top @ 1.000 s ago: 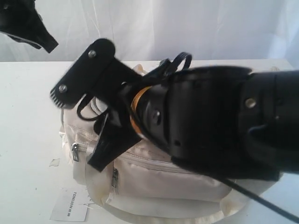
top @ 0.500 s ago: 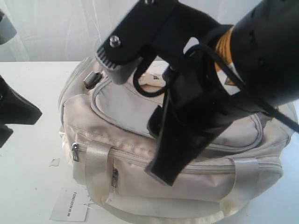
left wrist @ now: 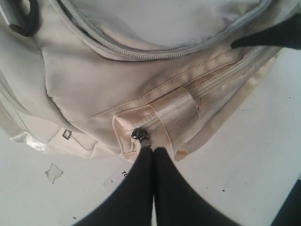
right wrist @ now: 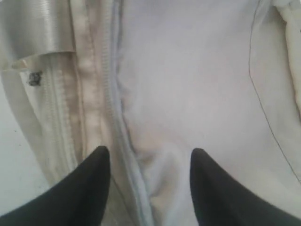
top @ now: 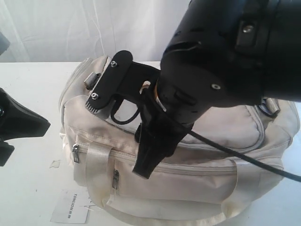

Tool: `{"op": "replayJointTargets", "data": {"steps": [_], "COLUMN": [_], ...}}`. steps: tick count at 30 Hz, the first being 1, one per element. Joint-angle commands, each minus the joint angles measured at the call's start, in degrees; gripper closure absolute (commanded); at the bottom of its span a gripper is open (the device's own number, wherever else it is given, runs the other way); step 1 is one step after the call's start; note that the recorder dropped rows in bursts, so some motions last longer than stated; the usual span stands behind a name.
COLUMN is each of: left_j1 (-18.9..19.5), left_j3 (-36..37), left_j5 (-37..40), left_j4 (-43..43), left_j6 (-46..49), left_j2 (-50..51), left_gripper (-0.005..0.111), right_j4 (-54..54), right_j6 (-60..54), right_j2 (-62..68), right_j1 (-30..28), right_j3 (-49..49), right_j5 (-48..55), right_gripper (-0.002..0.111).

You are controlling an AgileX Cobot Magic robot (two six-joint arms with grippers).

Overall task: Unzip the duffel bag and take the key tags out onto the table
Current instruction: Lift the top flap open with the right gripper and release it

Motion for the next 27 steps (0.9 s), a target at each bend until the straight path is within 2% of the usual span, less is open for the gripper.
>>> {"op": "replayJointTargets", "data": {"steps": [1, 4, 6, 8, 10, 14, 18, 27], "left_j1": [0.1, 0.1, 0.1, 0.1, 0.1, 0.1, 0.1, 0.1], "left_j3": [0.3, 0.3, 0.3, 0.3, 0.3, 0.3, 0.3, 0.3], "left_j5": [0.0, -0.1, -0.2, -0.2, -0.2, -0.2, 0.1, 0.6], "left_j4": [-1.0, -1.0, -1.0, -1.3, -1.6, -2.1, -3.1, -4.7], "left_j6": [0.2, 0.2, 0.2, 0.2, 0.2, 0.2, 0.1, 0.1], "left_j2": [-0.6, -0.6, -0.6, -0.6, -0.6, -0.6, -0.6, -0.6], "left_gripper": [0.107, 0.107, 0.107, 0.107, 0.107, 0.107, 0.107, 0.107], "right_j4": [-1.0, -2.1, -2.2, -4.6, -11.1, -11.9, -11.9, -8.8], "right_j6": [-0.5, -0.6, -0.7, -0.7, 2.4, 2.7, 1.7, -2.4], "right_j2": [0.5, 0.5, 0.5, 0.5, 0.6, 1.7, 9.1, 30.7], "right_j1": [-3.2, -4.1, -4.4, -5.5, -8.9, -14.9, -23.5, -32.5], "right_j3": [-0.4, -0.4, -0.4, -0.4, -1.0, -4.1, -15.6, -42.2], "right_j5": [-0.7, -2.6, -3.9, -5.0, -6.7, -8.5, -9.4, -12.1], "right_gripper": [0.079, 0.099, 0.108, 0.108, 0.108, 0.108, 0.108, 0.108]}}
